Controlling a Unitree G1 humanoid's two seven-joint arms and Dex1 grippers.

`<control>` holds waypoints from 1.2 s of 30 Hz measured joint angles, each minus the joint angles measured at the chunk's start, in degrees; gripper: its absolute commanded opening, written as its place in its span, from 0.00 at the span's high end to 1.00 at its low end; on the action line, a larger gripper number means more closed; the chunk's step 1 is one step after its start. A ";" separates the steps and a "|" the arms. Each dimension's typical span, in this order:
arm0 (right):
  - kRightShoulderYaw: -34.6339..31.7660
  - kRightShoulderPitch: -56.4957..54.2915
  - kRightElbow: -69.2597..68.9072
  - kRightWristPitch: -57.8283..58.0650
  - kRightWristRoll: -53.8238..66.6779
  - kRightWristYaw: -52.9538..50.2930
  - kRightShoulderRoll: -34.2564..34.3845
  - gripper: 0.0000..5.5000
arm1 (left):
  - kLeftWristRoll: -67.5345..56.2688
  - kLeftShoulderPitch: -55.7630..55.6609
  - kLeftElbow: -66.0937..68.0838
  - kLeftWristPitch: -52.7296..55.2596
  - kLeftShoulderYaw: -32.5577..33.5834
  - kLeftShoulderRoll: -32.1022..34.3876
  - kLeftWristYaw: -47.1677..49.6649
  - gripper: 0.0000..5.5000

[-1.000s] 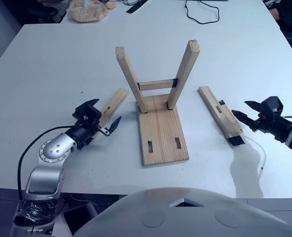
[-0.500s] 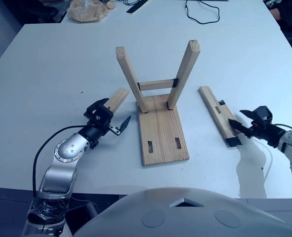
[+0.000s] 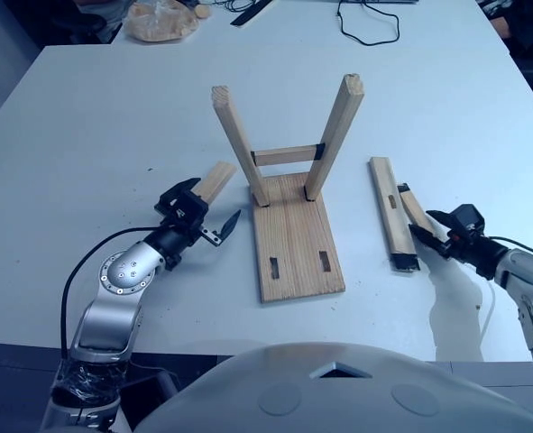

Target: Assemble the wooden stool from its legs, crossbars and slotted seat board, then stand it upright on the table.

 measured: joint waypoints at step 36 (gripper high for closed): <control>-3.55 -30.49 -24.55 42.30 67.89 13.01 -3.42 0.76 | -84.29 -31.21 -15.46 32.93 12.96 12.74 6.29 0.21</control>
